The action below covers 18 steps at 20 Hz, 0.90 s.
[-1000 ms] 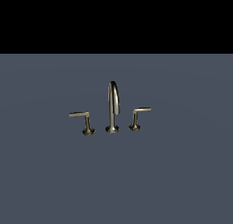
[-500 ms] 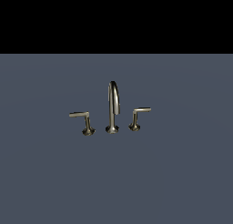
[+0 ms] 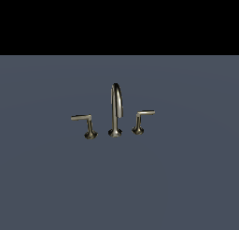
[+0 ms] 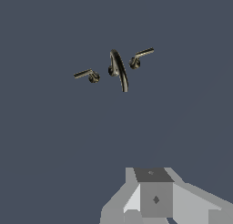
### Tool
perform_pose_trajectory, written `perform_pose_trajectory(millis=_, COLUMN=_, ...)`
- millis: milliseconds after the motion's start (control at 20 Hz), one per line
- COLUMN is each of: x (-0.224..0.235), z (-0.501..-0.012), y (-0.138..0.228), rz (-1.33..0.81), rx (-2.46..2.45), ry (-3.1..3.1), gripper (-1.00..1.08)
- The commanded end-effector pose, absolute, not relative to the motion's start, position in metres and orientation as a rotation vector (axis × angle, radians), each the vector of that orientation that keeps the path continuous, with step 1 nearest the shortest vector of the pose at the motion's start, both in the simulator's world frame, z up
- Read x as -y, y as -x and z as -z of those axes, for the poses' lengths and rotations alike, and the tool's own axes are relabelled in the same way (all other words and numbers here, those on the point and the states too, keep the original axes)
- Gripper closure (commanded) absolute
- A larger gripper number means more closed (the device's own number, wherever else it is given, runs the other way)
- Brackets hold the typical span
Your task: Turn on the faucet by rotating a designated handle.
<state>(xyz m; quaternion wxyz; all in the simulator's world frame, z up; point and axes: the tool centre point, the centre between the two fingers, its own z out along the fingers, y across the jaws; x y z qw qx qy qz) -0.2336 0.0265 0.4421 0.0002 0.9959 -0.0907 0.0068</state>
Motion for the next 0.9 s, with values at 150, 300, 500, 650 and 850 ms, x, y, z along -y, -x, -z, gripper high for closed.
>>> perform_pose_trajectory(millis=150, x=-0.048, z=-0.411, y=0.223, rz=-0.019, rx=0.457, ry=-3.108, gripper=1.08)
perform_pose_trajectory(millis=300, x=-0.06, z=-0.393, y=0.215, rz=-0.017, rx=0.554, ry=-3.093, gripper=1.08)
perform_pose_trajectory(millis=500, x=-0.075, z=-0.369, y=0.204, rz=-0.016, rx=0.682, ry=-3.068, gripper=1.08)
perform_pose_trajectory(millis=650, x=-0.086, z=-0.351, y=0.194, rz=-0.014, rx=0.778, ry=-3.046, gripper=1.08)
perform_pose_trajectory(millis=850, x=-0.099, z=-0.328, y=0.181, rz=-0.012, rx=0.902, ry=-3.013, gripper=1.08)
